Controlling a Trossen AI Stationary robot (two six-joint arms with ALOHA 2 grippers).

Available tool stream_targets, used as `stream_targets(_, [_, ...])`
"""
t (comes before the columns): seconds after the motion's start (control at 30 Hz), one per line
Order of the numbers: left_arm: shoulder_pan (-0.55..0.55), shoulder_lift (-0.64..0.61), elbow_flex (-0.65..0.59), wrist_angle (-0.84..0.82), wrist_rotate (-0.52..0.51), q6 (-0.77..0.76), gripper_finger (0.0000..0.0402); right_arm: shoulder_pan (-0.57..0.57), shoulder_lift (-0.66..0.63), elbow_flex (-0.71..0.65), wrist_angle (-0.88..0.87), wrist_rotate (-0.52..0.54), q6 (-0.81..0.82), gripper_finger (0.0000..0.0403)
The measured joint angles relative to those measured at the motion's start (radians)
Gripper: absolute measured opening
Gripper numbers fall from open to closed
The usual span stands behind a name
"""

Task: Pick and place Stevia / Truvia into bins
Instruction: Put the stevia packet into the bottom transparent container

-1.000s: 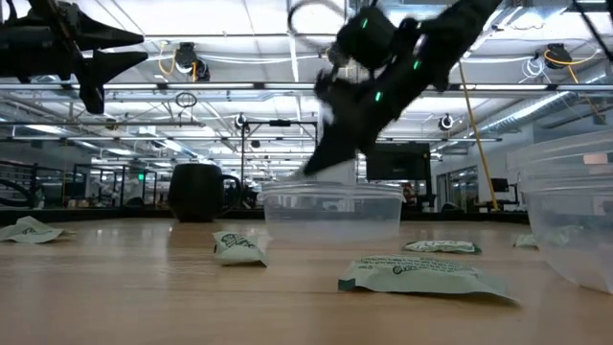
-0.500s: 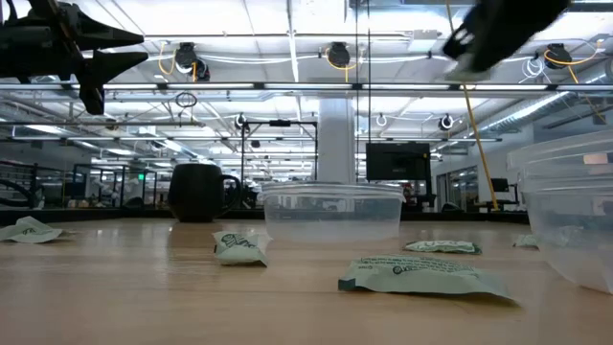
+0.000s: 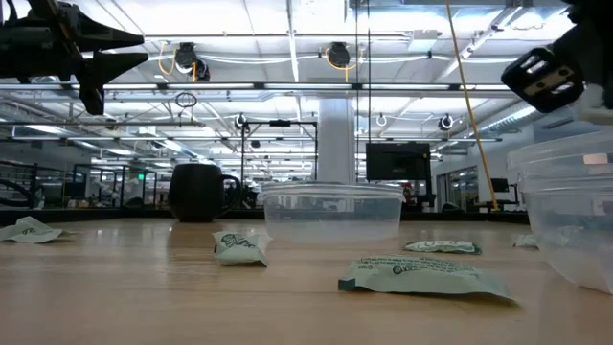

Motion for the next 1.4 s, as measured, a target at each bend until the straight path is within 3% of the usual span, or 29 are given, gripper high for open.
stream_targets(0.4, [0.0, 0.0, 0.0, 0.0, 0.0, 0.0, 0.0118, 0.0, 0.0, 0.0, -0.02, 0.011, -0.006, 0.0])
stream_targets(0.7, [0.0, 0.0, 0.0, 0.0, -0.001, -0.001, 0.0118, -0.005, 0.0, -0.097, 0.14, -0.013, 0.026, 0.0])
stream_targets(1.0, [0.0, 0.0, 0.0, 0.0, -0.002, -0.001, 0.0118, 0.0, 0.002, -0.075, 0.232, -0.089, -0.01, 0.0])
stream_targets(1.23, [0.0, 0.0, 0.0, 0.009, -0.033, -0.001, 0.0118, 0.0, 0.107, -0.071, 0.301, -0.113, -0.054, 0.0])
stream_targets(1.4, [0.0, 0.0, 0.0, 0.013, -0.078, -0.002, 0.0118, 0.0, 0.184, 0.07, 0.101, -0.102, -0.165, 0.0])
